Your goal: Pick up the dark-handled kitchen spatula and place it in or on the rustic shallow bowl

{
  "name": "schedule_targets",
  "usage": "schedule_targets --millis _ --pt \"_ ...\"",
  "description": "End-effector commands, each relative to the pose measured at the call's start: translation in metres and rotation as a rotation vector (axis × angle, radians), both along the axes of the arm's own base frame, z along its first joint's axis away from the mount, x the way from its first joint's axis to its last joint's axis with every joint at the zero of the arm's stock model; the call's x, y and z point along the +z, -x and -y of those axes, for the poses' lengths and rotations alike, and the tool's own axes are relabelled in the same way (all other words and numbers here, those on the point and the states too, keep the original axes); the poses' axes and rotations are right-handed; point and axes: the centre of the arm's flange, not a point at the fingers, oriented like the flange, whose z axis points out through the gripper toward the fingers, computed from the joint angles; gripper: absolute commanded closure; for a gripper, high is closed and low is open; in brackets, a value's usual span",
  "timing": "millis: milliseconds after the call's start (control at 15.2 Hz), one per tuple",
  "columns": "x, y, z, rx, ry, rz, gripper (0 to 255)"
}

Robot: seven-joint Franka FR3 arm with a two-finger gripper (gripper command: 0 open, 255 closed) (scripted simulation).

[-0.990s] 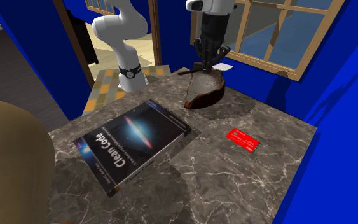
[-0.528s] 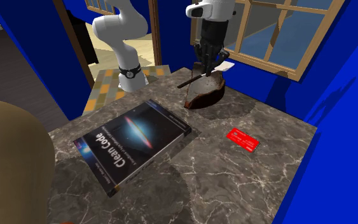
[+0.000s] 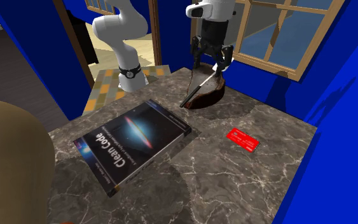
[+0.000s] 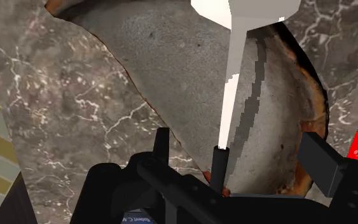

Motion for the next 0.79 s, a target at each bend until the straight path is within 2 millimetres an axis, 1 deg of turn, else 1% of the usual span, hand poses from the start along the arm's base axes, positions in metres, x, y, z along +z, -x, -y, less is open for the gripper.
schedule_targets --millis 0,198,726 --pt "0.013 0.000 -0.001 0.000 0.000 0.000 0" --pt "0.050 0.002 -0.003 0.000 0.000 0.000 0" --pt "0.050 0.002 -0.003 0.000 0.000 0.000 0"
